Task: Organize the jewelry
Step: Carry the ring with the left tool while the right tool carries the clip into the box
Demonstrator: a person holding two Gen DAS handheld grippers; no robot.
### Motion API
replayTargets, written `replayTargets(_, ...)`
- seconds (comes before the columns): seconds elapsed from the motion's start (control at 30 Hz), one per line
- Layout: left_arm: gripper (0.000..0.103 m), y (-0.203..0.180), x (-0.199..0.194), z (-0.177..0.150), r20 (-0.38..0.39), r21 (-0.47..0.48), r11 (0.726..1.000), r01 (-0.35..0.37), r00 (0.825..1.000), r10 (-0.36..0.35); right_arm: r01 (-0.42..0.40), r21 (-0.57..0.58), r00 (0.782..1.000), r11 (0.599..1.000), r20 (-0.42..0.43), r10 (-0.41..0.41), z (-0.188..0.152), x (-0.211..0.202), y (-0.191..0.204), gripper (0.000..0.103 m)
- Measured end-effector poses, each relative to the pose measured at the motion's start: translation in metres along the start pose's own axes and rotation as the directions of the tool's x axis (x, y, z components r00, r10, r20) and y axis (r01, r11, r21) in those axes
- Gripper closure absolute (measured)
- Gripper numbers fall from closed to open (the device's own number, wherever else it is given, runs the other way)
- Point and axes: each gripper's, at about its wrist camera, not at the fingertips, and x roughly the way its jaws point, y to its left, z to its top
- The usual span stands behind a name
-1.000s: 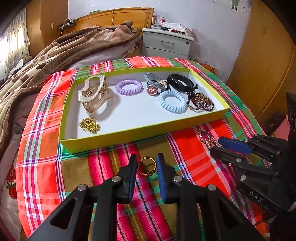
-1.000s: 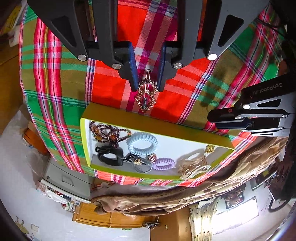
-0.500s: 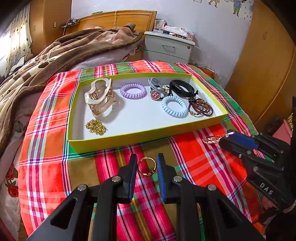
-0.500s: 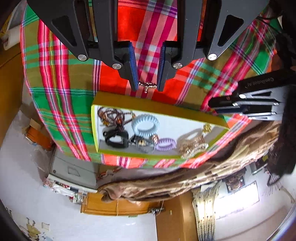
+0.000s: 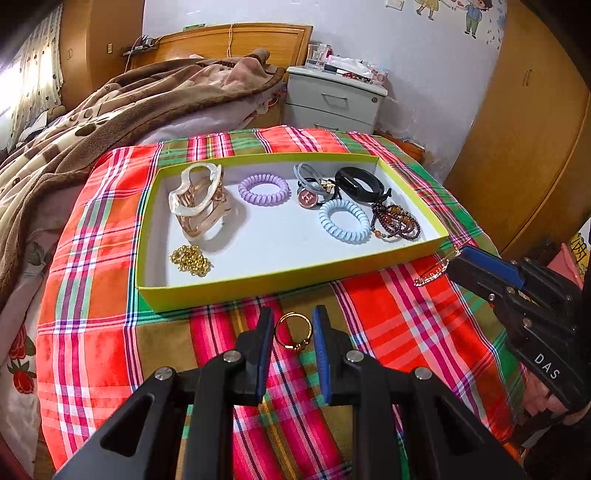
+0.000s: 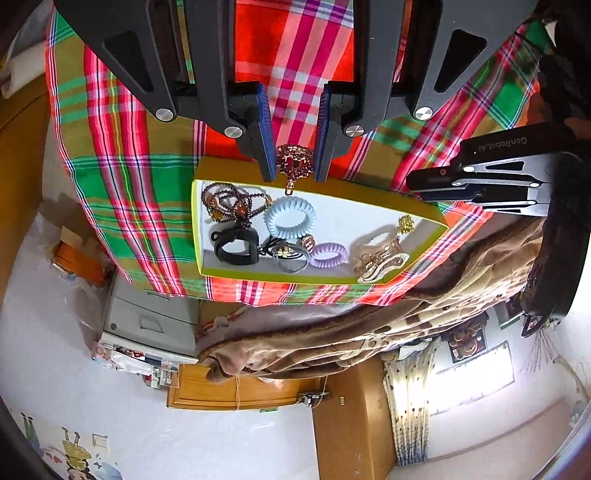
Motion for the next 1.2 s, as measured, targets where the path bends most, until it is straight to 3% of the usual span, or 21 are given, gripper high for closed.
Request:
replayTargets(0.53, 0.081, -0.002, 0.000, 0.045, 0.037, 0.029, 1.000, 0.011, 0.999, -0.012, -0.033, 0.027, 0.999, 0.999, 0.013, 0.033, 0.039, 0.013, -0.009, 0.082)
replayTargets(1.13, 0.081, 0.003, 0.047, 0.065, -0.005, 0.035, 0.999, -0.026, 1.000, 0.027, -0.055, 0.059, 0.987, 0.997, -0.148, 0.063, 0.050, 0.077, -0.025, 0.082)
replayTargets(1.2, 0.081, 0.004, 0.051, 0.065, -0.012, 0.032, 0.999, -0.022, 1.000, 0.023, -0.053, 0.060, 0.986, 0.997, -0.155, 0.062, 0.051, 0.082, -0.027, 0.087)
